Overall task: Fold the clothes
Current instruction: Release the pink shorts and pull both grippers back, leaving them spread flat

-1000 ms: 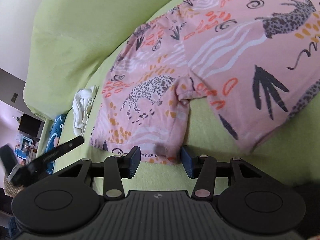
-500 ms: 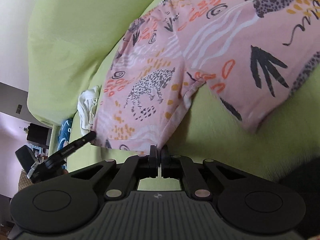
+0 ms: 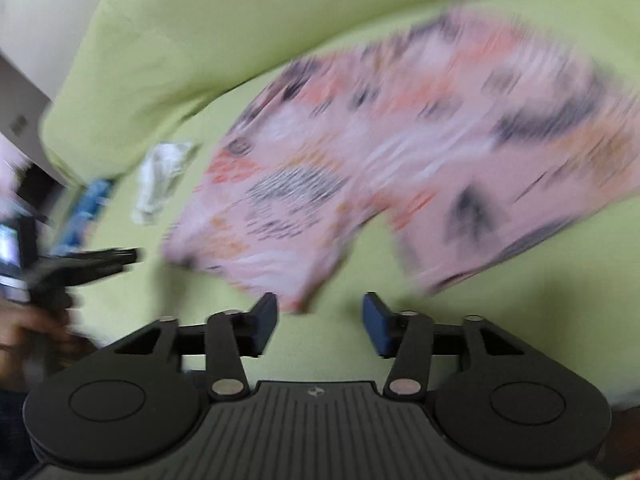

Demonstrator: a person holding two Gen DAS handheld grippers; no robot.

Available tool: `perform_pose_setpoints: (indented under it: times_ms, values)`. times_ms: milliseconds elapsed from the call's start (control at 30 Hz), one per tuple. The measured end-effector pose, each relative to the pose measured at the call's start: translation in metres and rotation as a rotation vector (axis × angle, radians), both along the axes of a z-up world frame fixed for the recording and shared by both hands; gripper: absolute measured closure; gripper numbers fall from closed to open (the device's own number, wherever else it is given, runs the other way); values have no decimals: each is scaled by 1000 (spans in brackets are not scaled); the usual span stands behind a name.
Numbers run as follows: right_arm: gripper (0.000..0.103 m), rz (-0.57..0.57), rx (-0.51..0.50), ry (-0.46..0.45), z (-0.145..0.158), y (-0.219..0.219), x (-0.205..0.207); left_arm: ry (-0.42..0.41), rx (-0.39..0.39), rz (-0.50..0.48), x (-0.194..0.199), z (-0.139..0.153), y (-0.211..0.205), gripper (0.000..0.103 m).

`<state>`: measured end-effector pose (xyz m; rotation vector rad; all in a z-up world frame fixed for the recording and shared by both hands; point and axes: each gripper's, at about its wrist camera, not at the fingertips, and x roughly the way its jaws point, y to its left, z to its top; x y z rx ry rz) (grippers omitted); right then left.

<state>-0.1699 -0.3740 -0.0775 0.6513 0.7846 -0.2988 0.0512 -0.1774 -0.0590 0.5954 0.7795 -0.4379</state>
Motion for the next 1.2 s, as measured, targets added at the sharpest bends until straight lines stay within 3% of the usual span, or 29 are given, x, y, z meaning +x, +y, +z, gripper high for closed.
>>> perform_pose_setpoints:
  times_ms: [67, 133, 333, 533, 833, 1200]
  values:
    - [44, -22, -119, 17, 16, 1, -14, 12, -39, -39, -34, 13, -10, 59]
    - [32, -55, -187, 14, 30, 0, -29, 15, -66, -75, -66, 23, -22, 53]
    - [23, -136, -277, -25, 60, 0, -76, 55, -146, -132, -141, 45, -45, 48]
    - [20, -182, -363, -45, 76, 9, -122, 48, -182, -154, -189, 60, -45, 44]
    - [17, -216, -409, -75, 85, 29, -169, -4, -221, -162, -226, 78, -25, 39]
    - [15, -222, -427, -123, 94, 39, -187, -40, -258, -148, -246, 90, -2, 37]
